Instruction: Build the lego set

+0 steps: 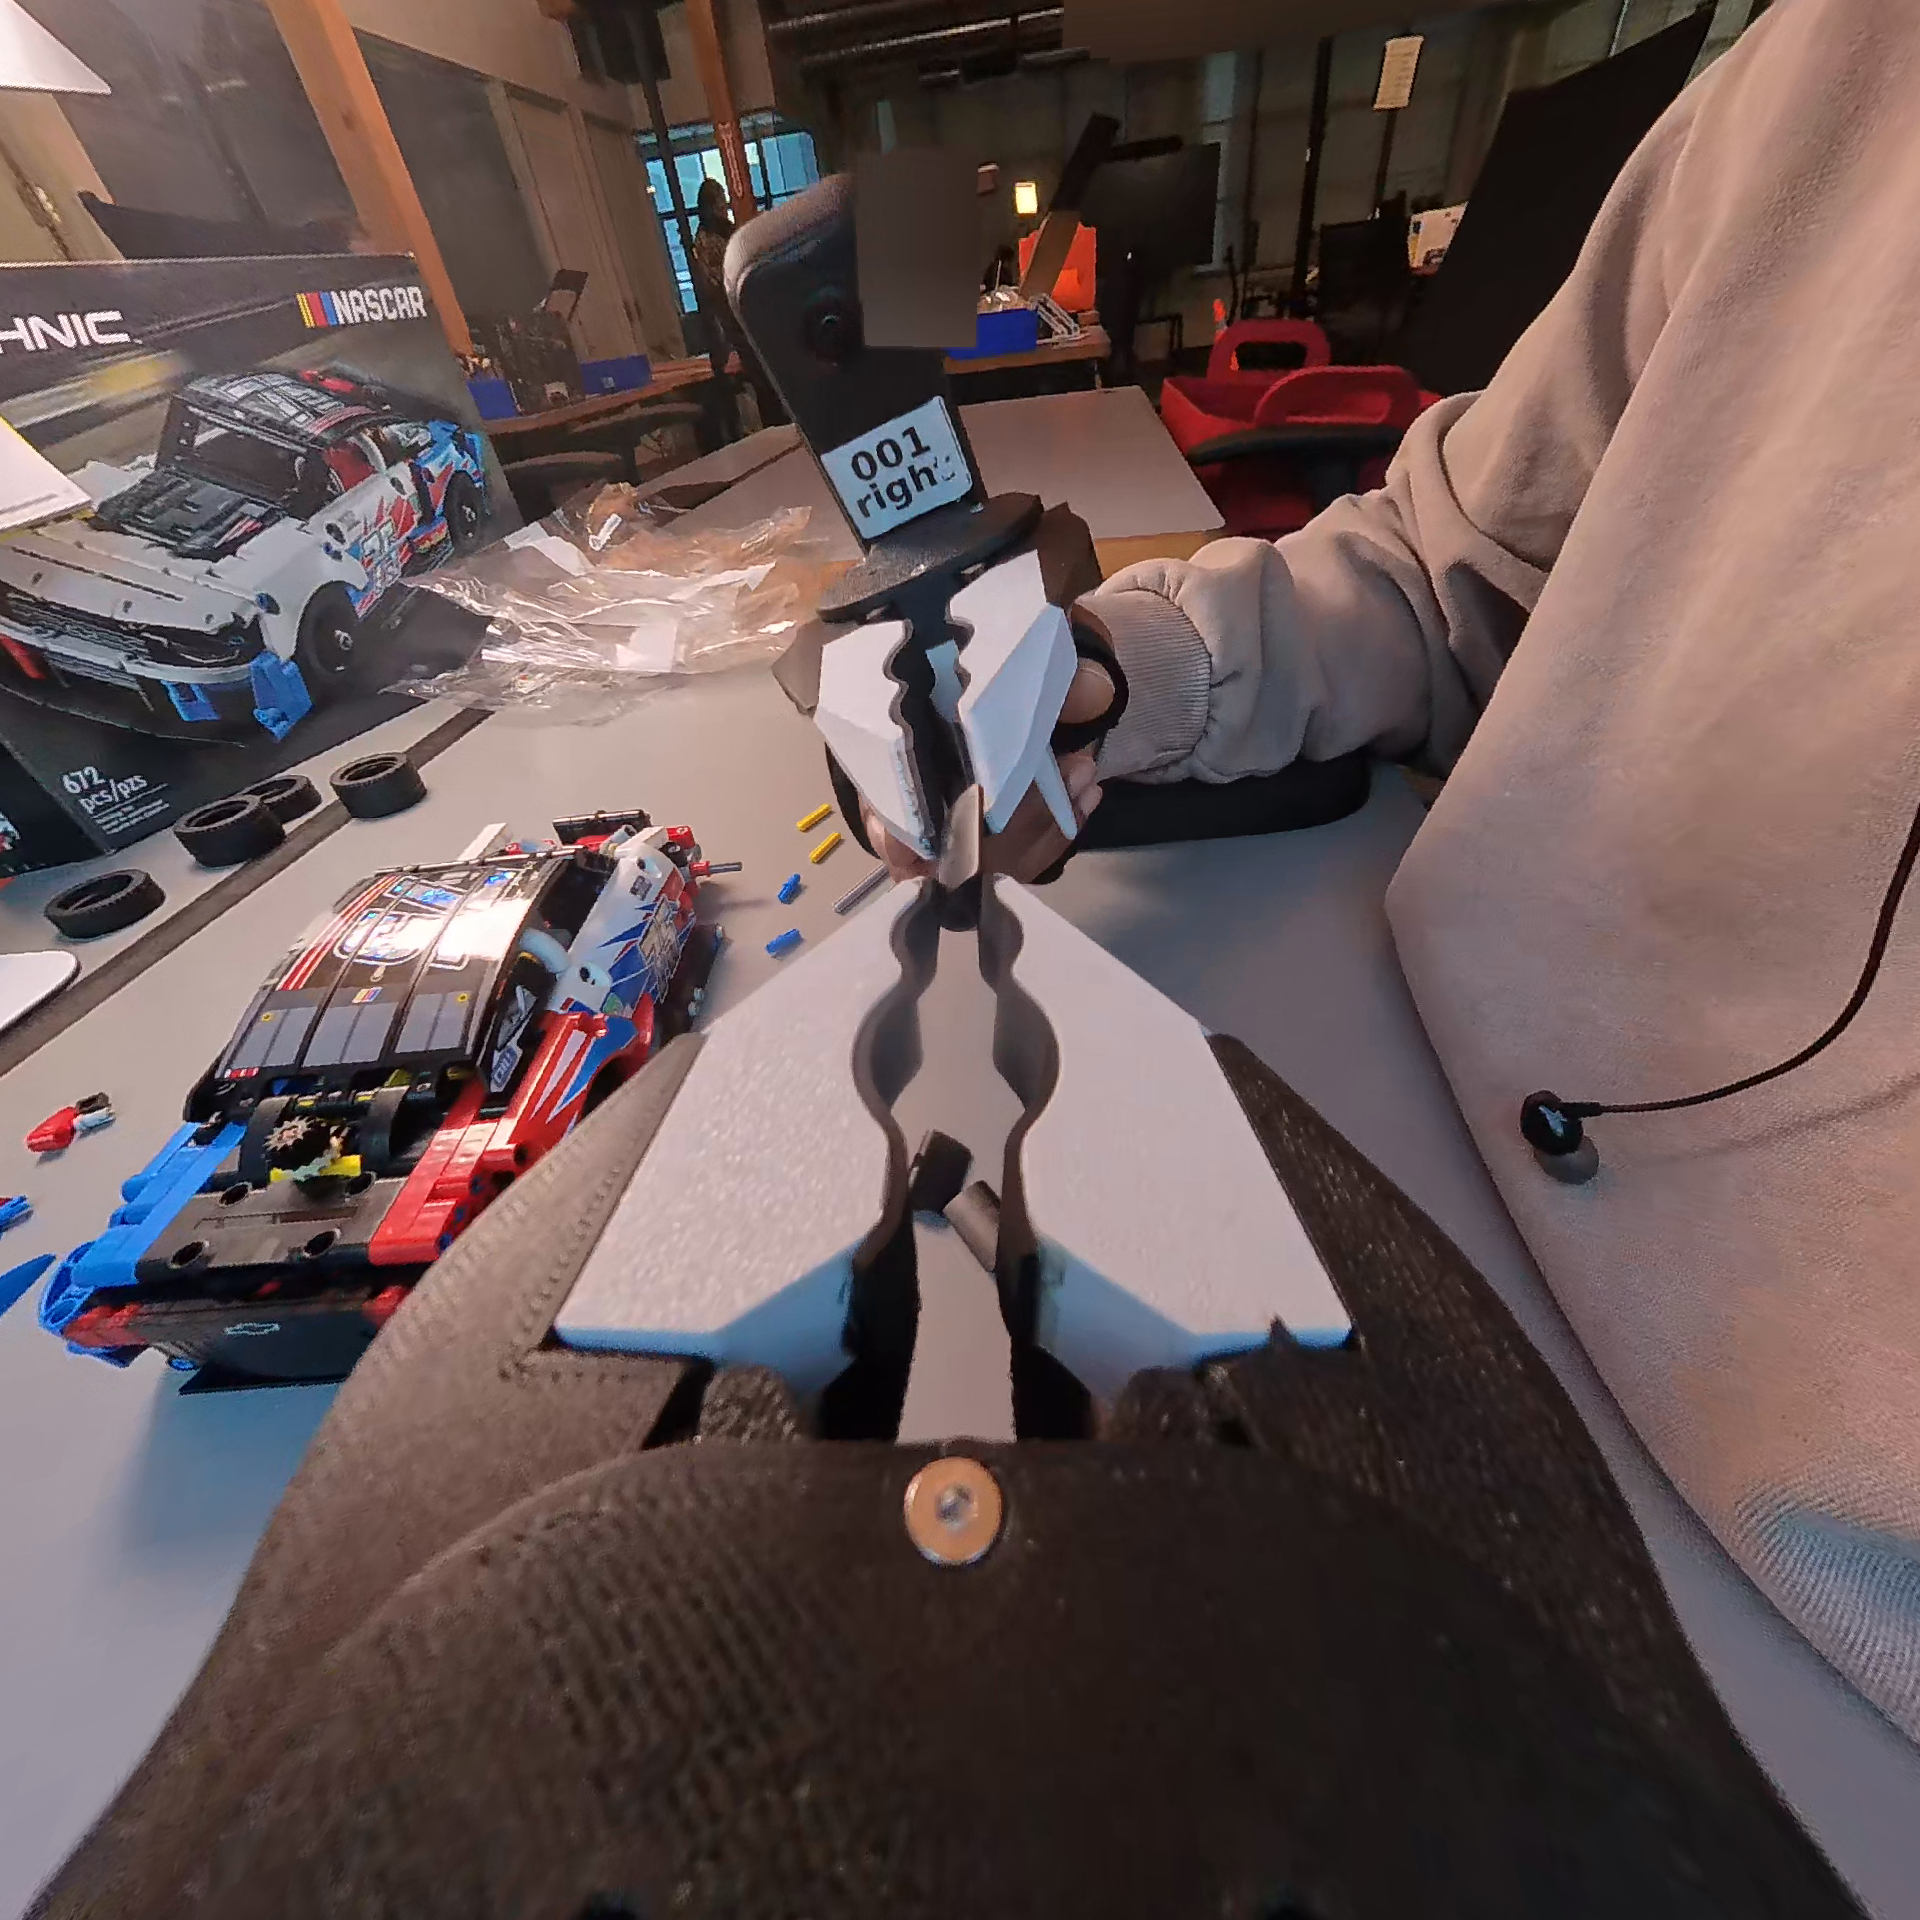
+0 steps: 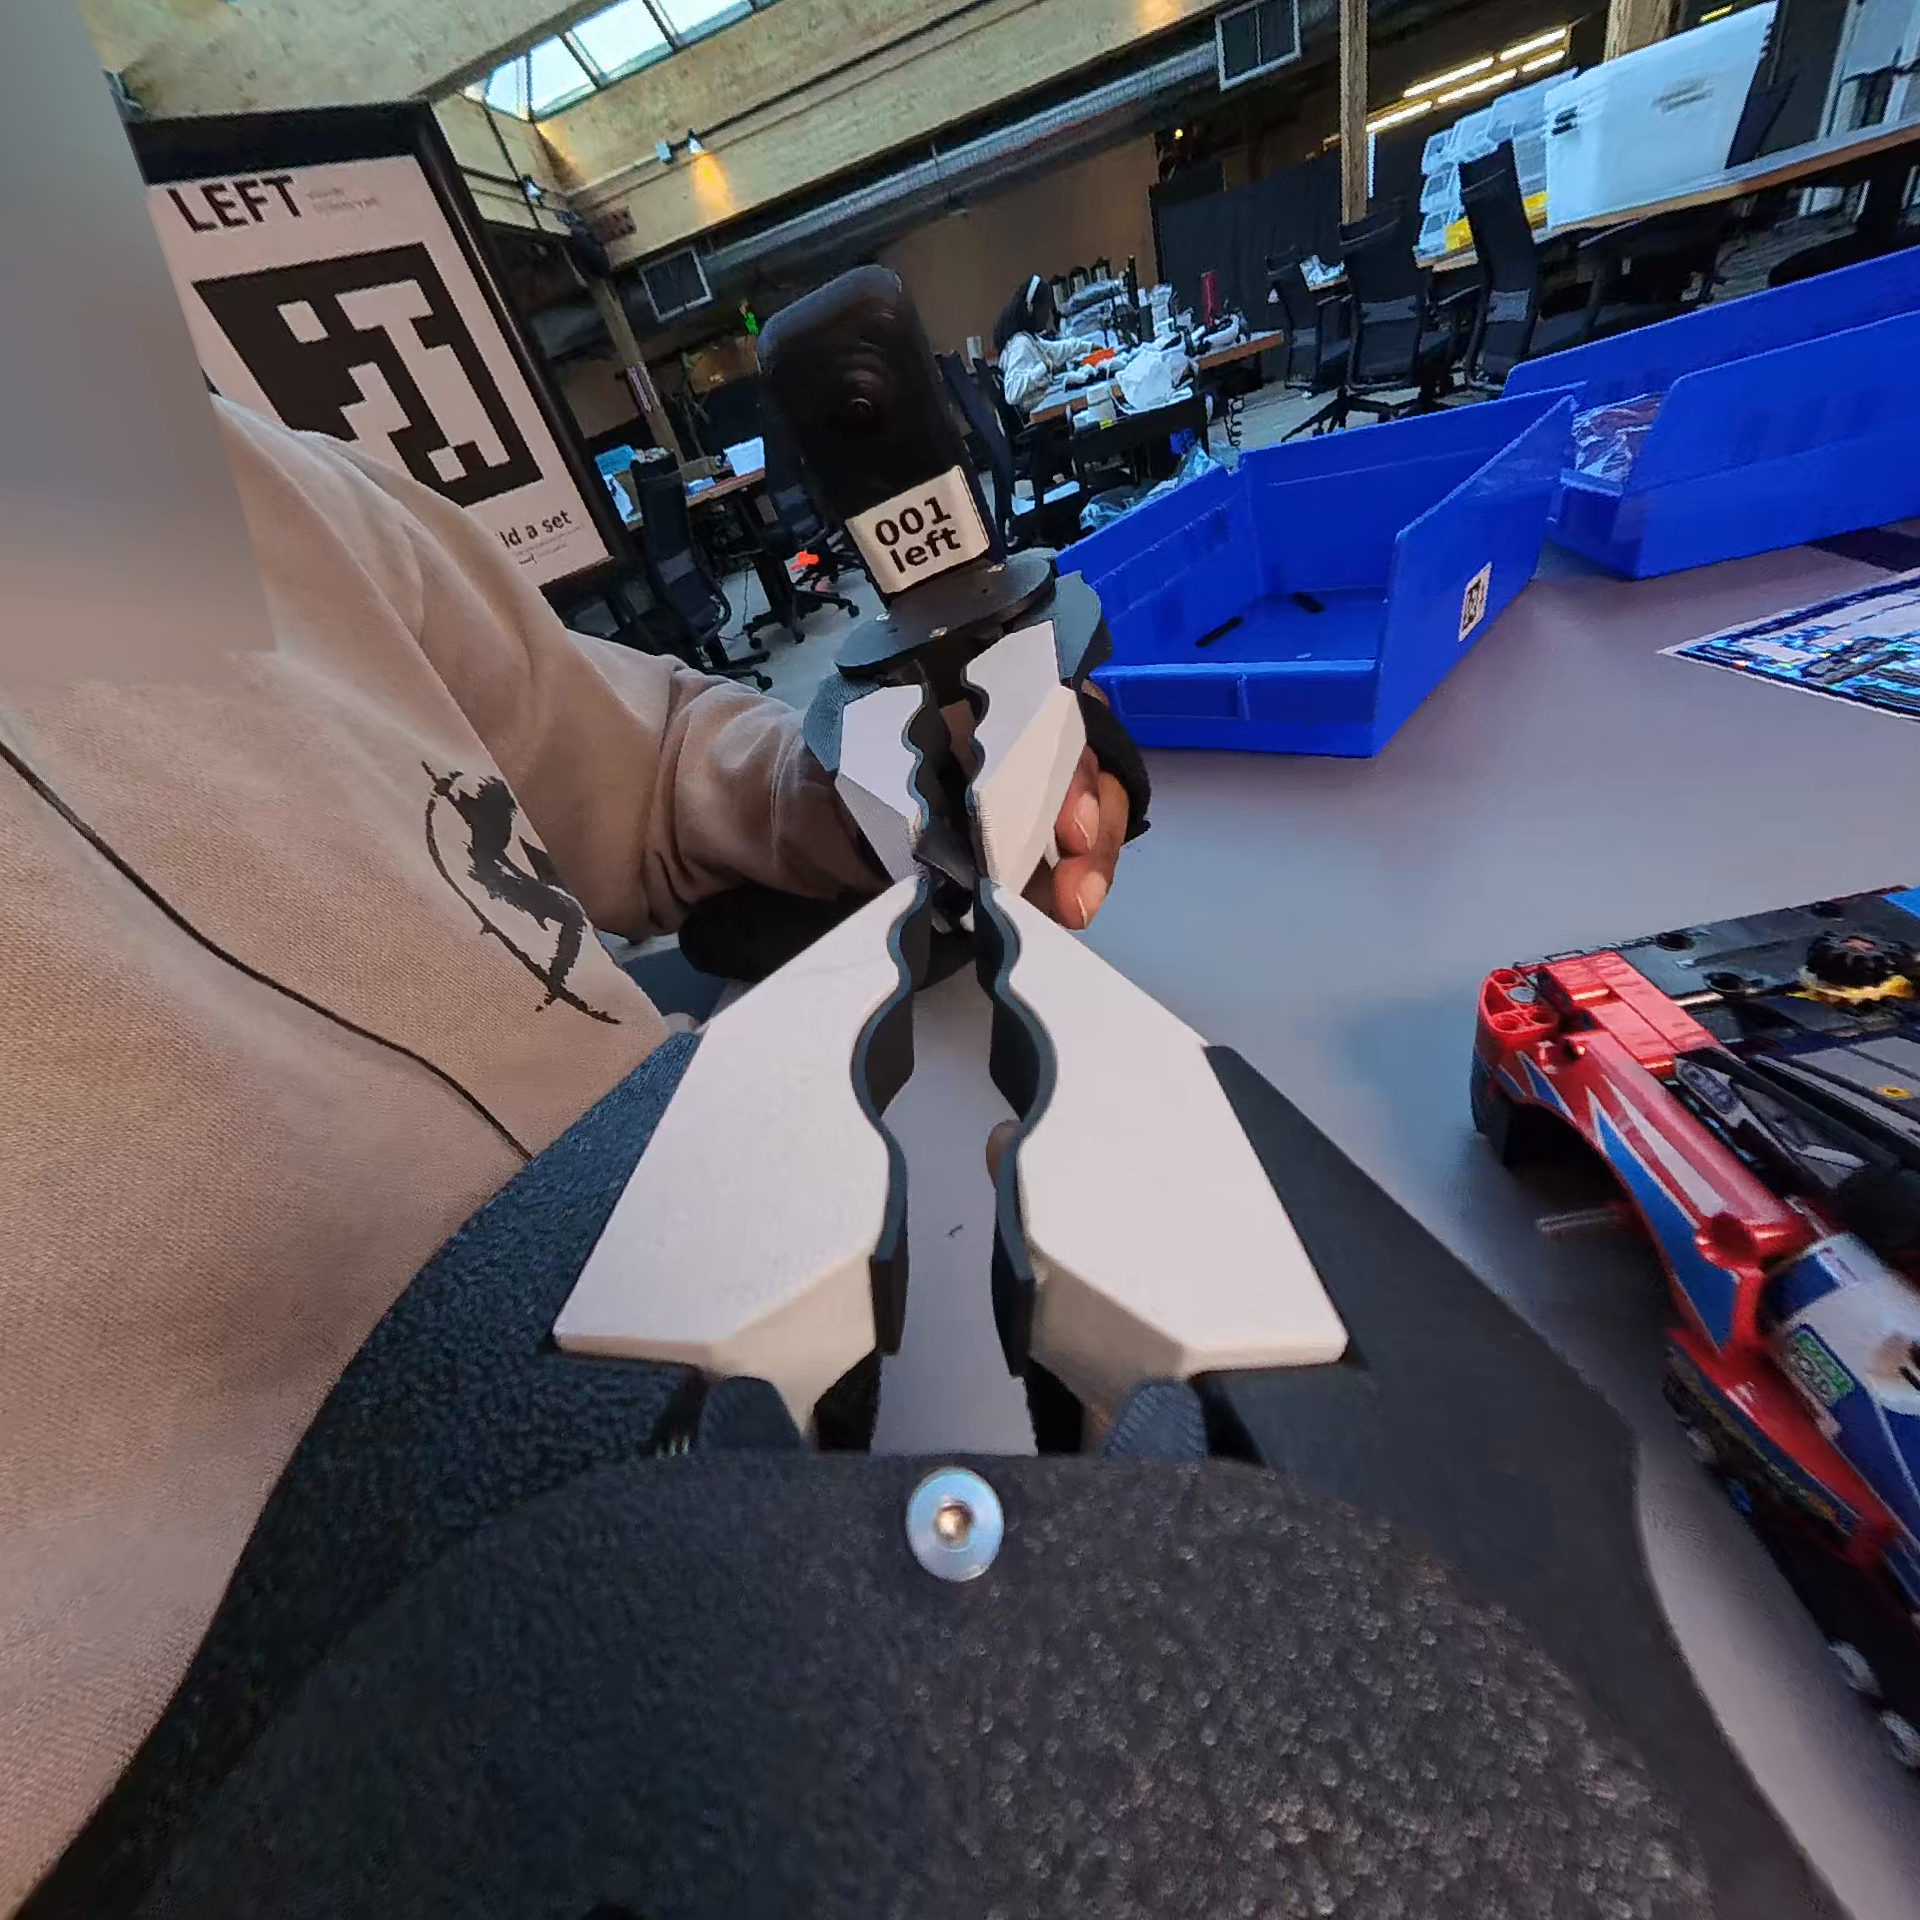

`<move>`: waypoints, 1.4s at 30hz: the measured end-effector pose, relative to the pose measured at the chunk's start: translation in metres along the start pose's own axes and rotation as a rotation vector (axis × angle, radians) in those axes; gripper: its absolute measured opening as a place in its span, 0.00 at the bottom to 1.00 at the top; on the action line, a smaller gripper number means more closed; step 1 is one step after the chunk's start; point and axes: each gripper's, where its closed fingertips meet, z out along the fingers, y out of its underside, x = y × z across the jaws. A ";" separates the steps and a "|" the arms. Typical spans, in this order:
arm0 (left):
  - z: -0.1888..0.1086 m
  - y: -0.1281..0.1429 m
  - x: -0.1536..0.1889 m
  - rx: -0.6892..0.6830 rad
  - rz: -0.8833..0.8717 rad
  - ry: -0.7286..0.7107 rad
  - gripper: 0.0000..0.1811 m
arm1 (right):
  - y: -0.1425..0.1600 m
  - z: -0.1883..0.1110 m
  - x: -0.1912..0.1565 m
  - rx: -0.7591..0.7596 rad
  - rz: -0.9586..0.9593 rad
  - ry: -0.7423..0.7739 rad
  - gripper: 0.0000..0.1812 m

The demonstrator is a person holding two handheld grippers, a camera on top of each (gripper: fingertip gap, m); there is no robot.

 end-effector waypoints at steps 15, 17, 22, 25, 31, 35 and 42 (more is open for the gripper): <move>0.001 0.025 -0.026 -0.098 -0.085 -0.100 0.03 | 0.083 -0.194 0.093 -0.695 -0.192 0.613 0.05; 0.003 0.026 -0.025 -0.097 -0.098 -0.090 0.03 | 0.090 -0.205 0.100 -0.707 -0.174 0.641 0.05; 0.007 0.027 -0.024 -0.093 -0.118 -0.073 0.03 | 0.102 -0.206 0.105 -0.759 -0.142 0.619 0.05; 0.007 0.026 -0.023 -0.083 -0.131 -0.064 0.03 | 0.104 -0.208 0.110 -0.797 -0.151 0.640 0.01; 0.007 0.027 -0.023 -0.087 -0.139 -0.054 0.03 | 0.097 -0.189 0.109 -0.844 -0.295 0.615 0.01; 0.008 0.030 -0.025 -0.113 -0.120 -0.077 0.03 | 0.051 -0.104 0.059 -0.576 -0.487 0.387 0.01; 0.013 0.035 -0.016 -0.167 -0.036 -0.063 0.03 | 0.047 -0.037 0.033 -0.517 -0.572 0.238 0.01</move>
